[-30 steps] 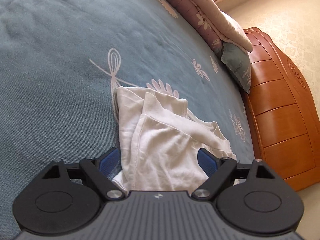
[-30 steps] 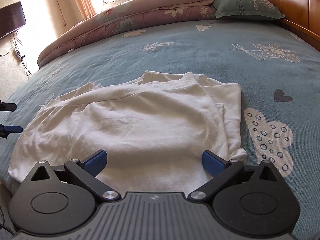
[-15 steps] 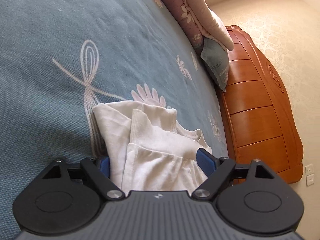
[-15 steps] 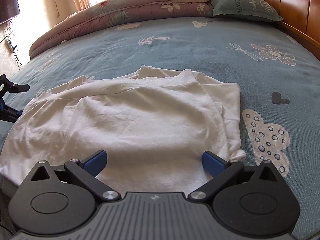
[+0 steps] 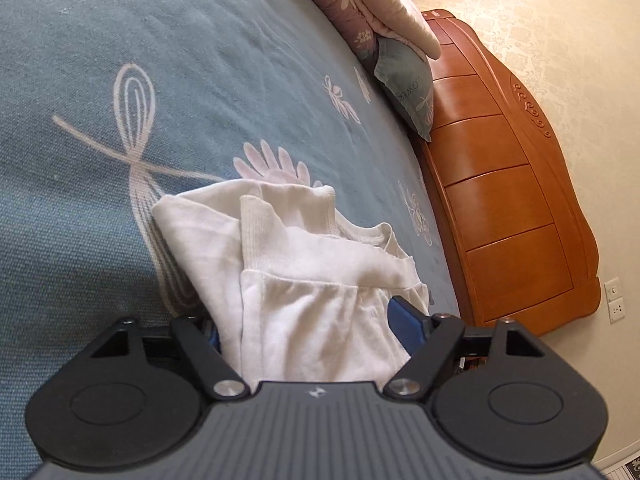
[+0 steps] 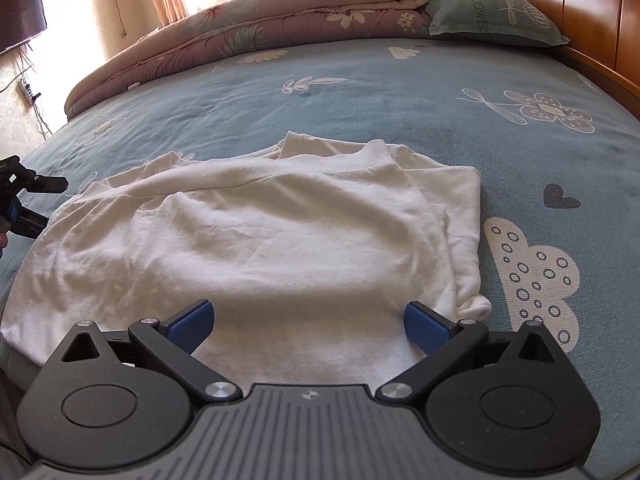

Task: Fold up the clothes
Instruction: 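Close the left gripper on the sweatshirt's folded edge, then close the right gripper on the cloth beside the left gripper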

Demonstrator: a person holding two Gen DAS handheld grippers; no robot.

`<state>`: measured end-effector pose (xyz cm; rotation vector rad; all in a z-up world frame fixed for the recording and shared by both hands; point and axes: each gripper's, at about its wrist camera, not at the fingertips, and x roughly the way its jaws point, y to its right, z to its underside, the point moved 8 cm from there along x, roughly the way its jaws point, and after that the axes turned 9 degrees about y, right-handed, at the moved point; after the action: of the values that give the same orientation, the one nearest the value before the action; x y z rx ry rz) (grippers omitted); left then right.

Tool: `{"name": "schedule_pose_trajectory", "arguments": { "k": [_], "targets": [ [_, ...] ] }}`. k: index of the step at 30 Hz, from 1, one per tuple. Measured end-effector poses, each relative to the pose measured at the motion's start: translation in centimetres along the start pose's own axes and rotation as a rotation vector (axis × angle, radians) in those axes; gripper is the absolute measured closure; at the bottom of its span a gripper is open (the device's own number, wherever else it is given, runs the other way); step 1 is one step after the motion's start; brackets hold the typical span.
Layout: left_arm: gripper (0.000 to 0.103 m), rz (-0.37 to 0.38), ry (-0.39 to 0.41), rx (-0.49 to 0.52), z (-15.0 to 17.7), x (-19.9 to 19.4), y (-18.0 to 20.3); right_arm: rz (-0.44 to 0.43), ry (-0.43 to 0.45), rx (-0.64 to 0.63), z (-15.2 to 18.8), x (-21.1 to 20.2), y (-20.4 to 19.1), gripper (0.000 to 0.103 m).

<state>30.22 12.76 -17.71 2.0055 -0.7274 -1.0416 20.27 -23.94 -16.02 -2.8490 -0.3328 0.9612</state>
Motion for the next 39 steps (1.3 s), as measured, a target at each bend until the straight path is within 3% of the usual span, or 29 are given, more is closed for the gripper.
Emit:
{"name": "schedule_pose_trajectory", "arguments": {
  "k": [5,8,9,10,11,14,17,21,27,31,35,39],
  "targets": [
    [0.026,-0.013,-0.064,0.017,1.5,-0.9,0.4,-0.008,0.001,-0.003,0.0,-0.1,0.1,0.000],
    [0.040,-0.047,-0.061,0.012,1.5,-1.0,-0.3,-0.003,-0.001,-0.019,0.1,-0.1,-0.1,0.000],
    [0.056,-0.062,-0.059,-0.001,1.4,-1.0,-0.7,0.001,-0.002,-0.027,0.1,0.0,-0.1,0.000],
    [0.078,-0.100,-0.062,0.009,1.3,-1.0,-1.1,0.011,-0.012,-0.046,0.1,0.1,-0.4,0.000],
    [0.088,-0.142,-0.065,0.022,1.3,-0.9,-1.6,0.025,-0.024,-0.059,0.0,0.1,-0.6,0.000],
    [0.087,-0.157,-0.058,0.019,1.4,-0.9,-1.7,0.028,-0.045,-0.091,-0.7,-0.3,-1.8,0.000],
    [0.087,-0.195,-0.051,0.098,1.5,-0.8,-1.0,-0.025,0.016,-0.194,-2.5,-1.4,-5.1,0.000],
    [0.087,-0.213,-0.045,0.113,1.5,-0.8,-0.9,-0.117,0.066,-0.510,-3.5,-1.7,-13.5,0.000],
    [0.087,-0.225,-0.019,0.116,1.7,-1.0,-0.8,-0.229,0.100,-1.001,0.9,-1.1,-25.1,0.000],
    [0.087,-0.233,-0.003,0.119,1.8,-1.1,-0.7,-0.287,0.096,-1.162,4.0,-1.3,-28.8,0.000],
    [0.087,-0.237,0.007,0.116,1.9,-1.1,-0.7,-0.224,0.085,-1.296,6.0,-0.6,-29.3,0.000],
    [0.087,-0.228,0.016,0.109,2.0,-1.2,-0.8,-0.095,0.130,-1.431,6.6,-0.4,-28.8,0.000]
  ]
}}
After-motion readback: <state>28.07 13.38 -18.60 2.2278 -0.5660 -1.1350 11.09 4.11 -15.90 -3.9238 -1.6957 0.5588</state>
